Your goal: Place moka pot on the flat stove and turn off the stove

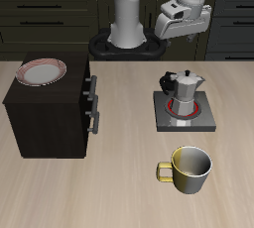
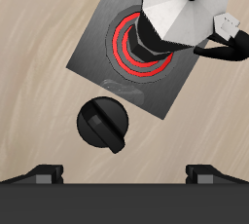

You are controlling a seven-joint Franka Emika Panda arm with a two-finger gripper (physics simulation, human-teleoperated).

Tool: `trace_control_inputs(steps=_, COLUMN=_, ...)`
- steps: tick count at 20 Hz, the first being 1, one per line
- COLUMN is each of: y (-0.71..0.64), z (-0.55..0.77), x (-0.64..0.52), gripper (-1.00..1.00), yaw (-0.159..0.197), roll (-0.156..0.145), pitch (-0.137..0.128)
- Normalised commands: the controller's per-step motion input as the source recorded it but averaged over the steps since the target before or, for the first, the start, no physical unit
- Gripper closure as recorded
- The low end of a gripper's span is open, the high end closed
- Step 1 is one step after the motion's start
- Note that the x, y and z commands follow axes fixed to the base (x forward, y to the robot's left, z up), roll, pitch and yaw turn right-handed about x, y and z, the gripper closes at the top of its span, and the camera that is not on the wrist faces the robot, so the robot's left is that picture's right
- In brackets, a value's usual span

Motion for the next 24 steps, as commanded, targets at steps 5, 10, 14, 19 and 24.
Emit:
trace_control_inputs(steps=5, y=0.03, z=-0.39, x=0.11, gripper=-1.0, yaw=0.056, roll=-0.045, pitch=0.048)
trace_control_inputs(steps=10, y=0.07, z=-0.16, x=-0.12, gripper=-1.0, yaw=0.026, roll=0.002, pitch=0.006)
trace_control_inputs(steps=14, y=-0.01, z=-0.25, x=-0.08, gripper=-1.0, yaw=0.071, roll=0.006, pitch=0.021)
trace_control_inputs(steps=19, y=-0.11, z=-0.23, x=-0.13, gripper=-1.0, yaw=0.073, roll=-0.013, pitch=0.004)
trace_control_inputs(steps=24, y=-0.04, z=-0.2, x=-0.21, gripper=-1.0, yaw=0.036, roll=0.028, pitch=0.017)
